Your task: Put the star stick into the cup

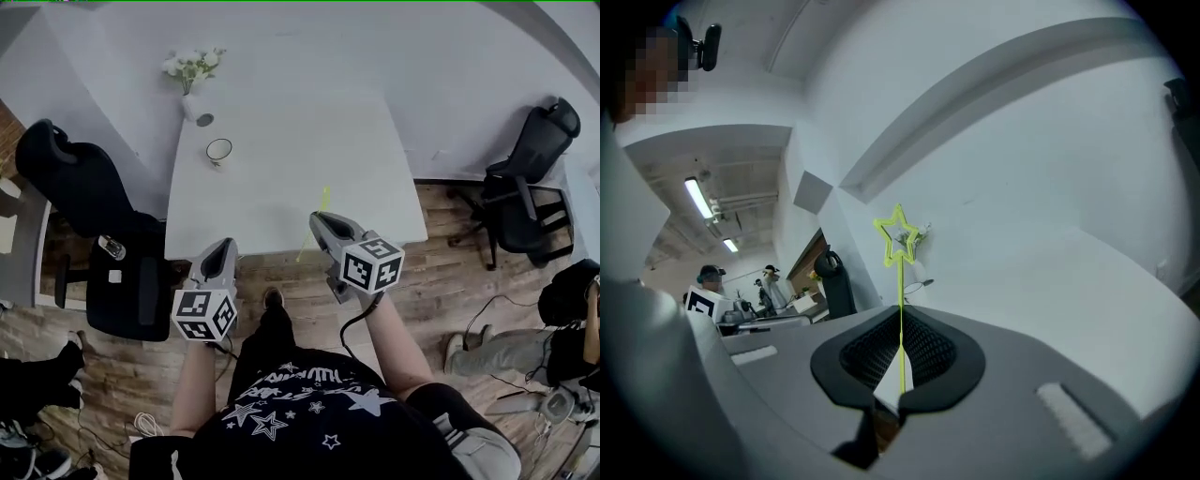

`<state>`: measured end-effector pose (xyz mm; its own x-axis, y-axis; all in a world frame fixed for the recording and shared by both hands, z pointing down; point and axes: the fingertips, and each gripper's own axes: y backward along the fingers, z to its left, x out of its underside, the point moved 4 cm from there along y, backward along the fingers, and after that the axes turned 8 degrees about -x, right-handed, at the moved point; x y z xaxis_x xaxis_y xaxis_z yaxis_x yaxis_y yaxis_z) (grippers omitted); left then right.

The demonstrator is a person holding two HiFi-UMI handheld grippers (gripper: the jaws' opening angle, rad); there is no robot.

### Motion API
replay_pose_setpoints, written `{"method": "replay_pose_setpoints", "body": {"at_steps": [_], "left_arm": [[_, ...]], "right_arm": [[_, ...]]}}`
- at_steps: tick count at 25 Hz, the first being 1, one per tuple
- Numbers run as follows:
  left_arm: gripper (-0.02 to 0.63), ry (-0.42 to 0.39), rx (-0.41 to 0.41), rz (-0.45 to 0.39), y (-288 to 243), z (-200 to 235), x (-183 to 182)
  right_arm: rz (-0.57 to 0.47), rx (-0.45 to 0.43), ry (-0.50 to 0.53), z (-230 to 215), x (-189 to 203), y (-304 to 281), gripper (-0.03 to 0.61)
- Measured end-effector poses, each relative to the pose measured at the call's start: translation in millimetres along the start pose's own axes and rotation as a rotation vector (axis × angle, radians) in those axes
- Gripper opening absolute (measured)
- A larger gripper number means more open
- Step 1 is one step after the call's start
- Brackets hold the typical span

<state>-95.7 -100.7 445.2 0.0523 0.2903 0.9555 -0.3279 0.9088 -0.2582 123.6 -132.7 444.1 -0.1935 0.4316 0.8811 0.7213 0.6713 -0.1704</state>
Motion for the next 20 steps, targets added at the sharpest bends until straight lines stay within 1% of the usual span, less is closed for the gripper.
{"method": "replay_pose_setpoints", "body": {"at_steps": [6, 12, 16, 20], "left_arm": [[0.003, 0.005, 0.001, 0.019, -53.0, 39.0, -24.7], [0.003, 0.02, -0.008, 0.024, -89.5, 78.1, -40.9], [0.003, 0.028, -0.022, 0.024, -111.0, 104.1, -52.3], [0.003, 0.035, -0.03, 0.011, -131.4, 128.3, -64.7]], "right_arm": [[0.022, -0.015, -0.002, -20.0, -31.4, -67.6, 0.023], [0.029, -0.049, 0.0, -29.7, -59.8, -131.8, 0.023], [0.028, -0.091, -0.003, -31.5, -81.3, -174.3, 0.023], [-0.018, -0.151, -0.048, -31.7, -109.2, -213.0, 0.023]]}}
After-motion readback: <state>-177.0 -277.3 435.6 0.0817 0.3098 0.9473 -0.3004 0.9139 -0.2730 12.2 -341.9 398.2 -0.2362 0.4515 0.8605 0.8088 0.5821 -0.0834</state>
